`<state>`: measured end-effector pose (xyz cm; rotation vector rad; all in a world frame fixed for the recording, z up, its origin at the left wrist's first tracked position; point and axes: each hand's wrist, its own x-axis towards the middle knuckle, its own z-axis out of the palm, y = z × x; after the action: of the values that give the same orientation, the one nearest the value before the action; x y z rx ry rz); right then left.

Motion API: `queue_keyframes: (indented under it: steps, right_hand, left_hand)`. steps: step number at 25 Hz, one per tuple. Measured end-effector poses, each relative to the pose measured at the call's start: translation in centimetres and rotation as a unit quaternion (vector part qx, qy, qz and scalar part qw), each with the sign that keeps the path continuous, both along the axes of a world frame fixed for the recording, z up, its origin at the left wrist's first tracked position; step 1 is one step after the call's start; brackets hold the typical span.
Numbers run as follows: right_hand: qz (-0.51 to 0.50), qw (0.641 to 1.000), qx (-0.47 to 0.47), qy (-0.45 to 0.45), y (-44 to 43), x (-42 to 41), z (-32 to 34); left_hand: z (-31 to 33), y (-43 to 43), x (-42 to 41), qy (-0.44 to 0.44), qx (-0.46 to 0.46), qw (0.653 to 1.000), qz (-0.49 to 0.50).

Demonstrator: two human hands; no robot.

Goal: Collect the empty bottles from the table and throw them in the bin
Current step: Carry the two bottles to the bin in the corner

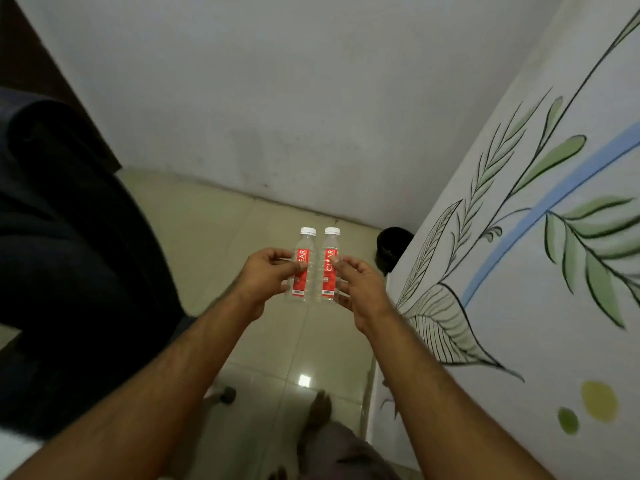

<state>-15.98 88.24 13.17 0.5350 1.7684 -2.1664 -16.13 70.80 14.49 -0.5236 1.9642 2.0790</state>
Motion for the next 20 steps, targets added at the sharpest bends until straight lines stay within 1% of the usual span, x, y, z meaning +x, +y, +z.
queue_keyframes:
  steps: [3, 6, 9, 10, 13, 16, 20]
  right_hand:
    - [-0.028, 1.0, -0.005, 0.001, 1.0, -9.2, -2.8]
    - [-0.067, 0.998, -0.004, -0.016, 4.0, -18.8, -5.9]
    - [-0.1, 0.994, -0.001, -0.045, 7.7, -26.6, -7.1]
    - [-0.12, 0.991, 0.0, -0.05, 9.1, -29.8, -7.1]
    - [-0.139, 0.989, 0.019, -0.049, 12.3, -36.8, -6.9]
    - [-0.161, 0.984, 0.036, -0.069, 14.8, -42.9, -8.2]
    - [-0.25, 0.961, 0.035, -0.115, 18.2, -51.5, -12.1]
  left_hand:
    - [-2.8, 1.6, -10.3, -0.016, -0.006, 1.0, -0.005]
    - [-5.9, 5.1, -21.2, -0.037, -0.026, 0.998, -0.044]
    - [-6.2, 9.0, -30.0, -0.056, -0.04, 0.994, -0.086]
    - [-6.1, 10.5, -33.7, -0.059, -0.046, 0.992, -0.105]
    - [-5.8, 13.7, -41.8, -0.06, -0.065, 0.986, -0.141]
    - [-6.9, 16.9, -49.2, -0.068, -0.093, 0.974, -0.193]
    - [-10.4, 22.6, -60.6, -0.063, -0.138, 0.947, -0.285]
